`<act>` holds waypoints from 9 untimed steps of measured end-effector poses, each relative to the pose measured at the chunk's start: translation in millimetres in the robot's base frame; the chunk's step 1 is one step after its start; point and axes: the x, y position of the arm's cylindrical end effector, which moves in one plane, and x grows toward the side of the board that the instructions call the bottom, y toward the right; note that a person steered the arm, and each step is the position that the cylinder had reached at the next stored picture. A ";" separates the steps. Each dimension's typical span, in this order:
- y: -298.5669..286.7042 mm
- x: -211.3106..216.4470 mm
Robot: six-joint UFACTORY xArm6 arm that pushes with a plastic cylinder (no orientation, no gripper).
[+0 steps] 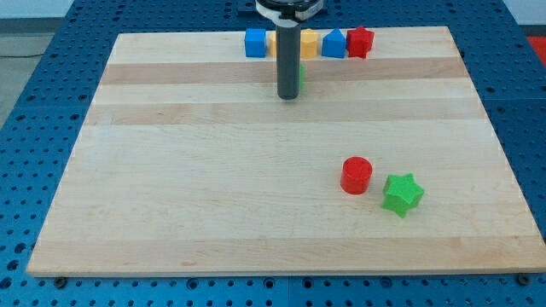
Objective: Move the green circle to the bottom of the yellow hexagon
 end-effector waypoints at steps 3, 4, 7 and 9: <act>-1.9 -19.6; -29.8 -19.6; -36.9 -40.5; -16.9 -46.4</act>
